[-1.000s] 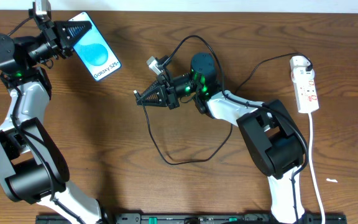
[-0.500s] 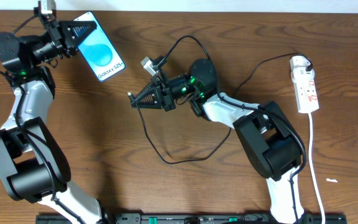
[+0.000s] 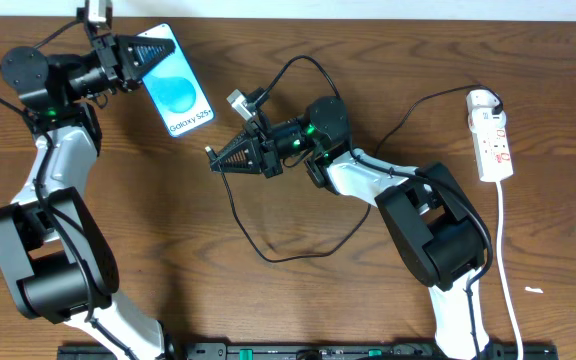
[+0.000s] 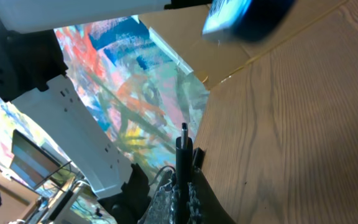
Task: Plug charger to phone and switch on socket
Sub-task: 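Carry the cable connector with the right gripper toward the phone, then align the connector with the phone's bottom port using the right gripper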
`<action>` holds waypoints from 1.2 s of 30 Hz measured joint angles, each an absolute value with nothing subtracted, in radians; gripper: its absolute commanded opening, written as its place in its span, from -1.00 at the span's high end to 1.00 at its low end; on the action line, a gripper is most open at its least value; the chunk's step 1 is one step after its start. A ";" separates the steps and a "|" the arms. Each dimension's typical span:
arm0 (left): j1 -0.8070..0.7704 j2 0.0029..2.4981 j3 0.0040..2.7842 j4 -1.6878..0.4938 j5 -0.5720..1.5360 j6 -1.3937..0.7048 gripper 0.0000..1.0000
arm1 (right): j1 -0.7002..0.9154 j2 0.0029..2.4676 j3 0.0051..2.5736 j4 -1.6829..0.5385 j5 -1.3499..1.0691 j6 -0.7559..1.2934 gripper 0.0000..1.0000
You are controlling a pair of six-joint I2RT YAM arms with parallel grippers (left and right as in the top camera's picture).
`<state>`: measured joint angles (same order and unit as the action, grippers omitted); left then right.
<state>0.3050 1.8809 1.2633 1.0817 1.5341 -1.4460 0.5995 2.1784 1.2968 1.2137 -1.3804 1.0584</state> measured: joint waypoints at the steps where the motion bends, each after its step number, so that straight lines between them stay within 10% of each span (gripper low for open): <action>1: 0.301 1.881 1.263 1.082 1.538 -1.442 0.85 | 0.599 2.178 1.297 1.217 -1.380 1.061 0.98; 36: 0.258 1.881 1.263 1.075 1.566 -1.405 0.86 | 0.599 2.178 1.297 1.250 -1.331 1.068 0.98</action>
<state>0.2581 1.8809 1.2633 1.0752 1.5661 -1.4052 0.5995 2.1784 1.2968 1.2499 -1.3312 1.0683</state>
